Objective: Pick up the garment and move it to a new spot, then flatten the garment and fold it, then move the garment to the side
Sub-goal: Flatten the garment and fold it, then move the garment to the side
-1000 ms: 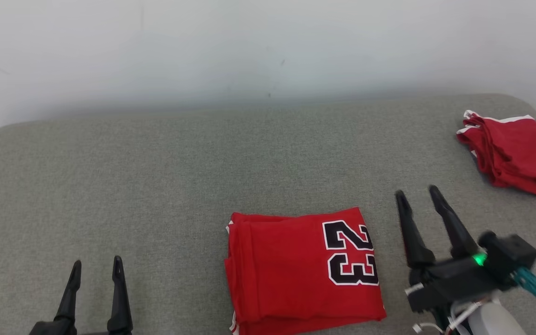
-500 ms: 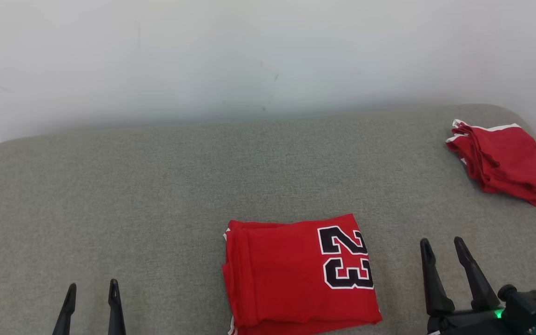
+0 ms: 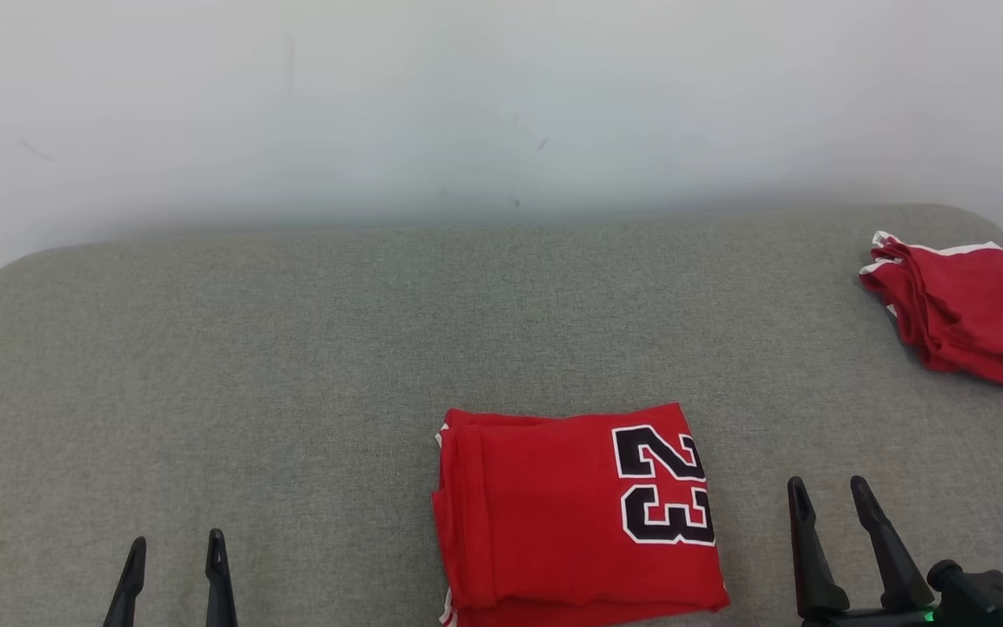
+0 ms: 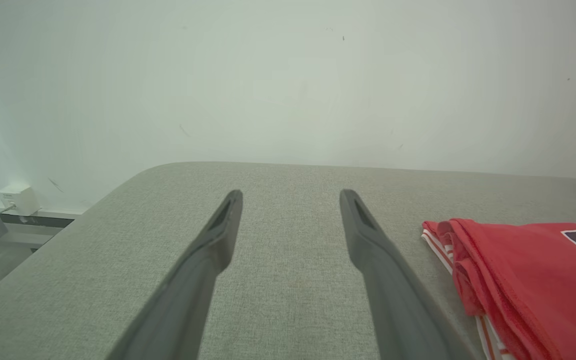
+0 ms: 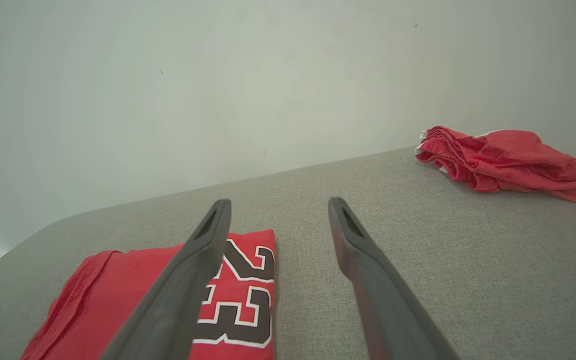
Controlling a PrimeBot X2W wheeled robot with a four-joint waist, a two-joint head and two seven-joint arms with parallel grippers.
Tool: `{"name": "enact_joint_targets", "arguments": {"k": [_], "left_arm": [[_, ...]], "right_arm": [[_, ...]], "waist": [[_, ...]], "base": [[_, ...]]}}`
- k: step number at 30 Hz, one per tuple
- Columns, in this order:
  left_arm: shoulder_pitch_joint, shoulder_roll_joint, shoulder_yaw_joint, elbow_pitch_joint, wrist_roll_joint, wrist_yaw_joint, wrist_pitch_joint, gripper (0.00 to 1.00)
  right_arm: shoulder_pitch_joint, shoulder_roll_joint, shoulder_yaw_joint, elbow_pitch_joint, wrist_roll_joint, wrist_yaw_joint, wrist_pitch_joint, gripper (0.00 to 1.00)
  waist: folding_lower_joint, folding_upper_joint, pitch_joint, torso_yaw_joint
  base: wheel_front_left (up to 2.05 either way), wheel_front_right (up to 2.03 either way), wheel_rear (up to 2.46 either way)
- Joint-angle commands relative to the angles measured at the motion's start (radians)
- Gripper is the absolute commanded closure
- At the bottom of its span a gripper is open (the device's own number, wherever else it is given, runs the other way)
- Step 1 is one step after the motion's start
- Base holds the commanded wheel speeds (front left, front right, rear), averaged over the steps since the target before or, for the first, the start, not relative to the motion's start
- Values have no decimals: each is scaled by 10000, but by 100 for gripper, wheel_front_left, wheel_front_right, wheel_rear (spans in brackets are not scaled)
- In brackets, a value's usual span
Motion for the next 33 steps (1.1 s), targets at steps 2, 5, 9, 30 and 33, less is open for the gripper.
{"name": "enact_joint_targets", "arguments": {"k": [2,5,9,30,33], "left_arm": [[-4,1,14,30,-38,70,-32,0],[-129,-1,-40,59,-59,88,-32,0],[-294,-1,-208,153,-120,137,-32,0],[-1039,1,-481,557,-273,85,-32,0],[-1111,2,-482,596,-271,81,-32,0]], "right_arm": [[-107,-60,82,77,-17,-28,-41,0],[-507,-258,367,322,-40,-28,-41,0],[-1305,-434,822,1143,209,-28,262,0],[-4023,-83,1850,6661,437,-28,1301,0],[-4169,67,2085,7170,625,-26,1232,100]], "waist": [[0,0,29,-19],[0,0,123,-25],[0,0,302,55],[0,0,1063,784],[0,0,1084,802]], "base": [[0,0,0],[0,0,0],[0,0,0],[0,0,0],[0,0,0]]}}
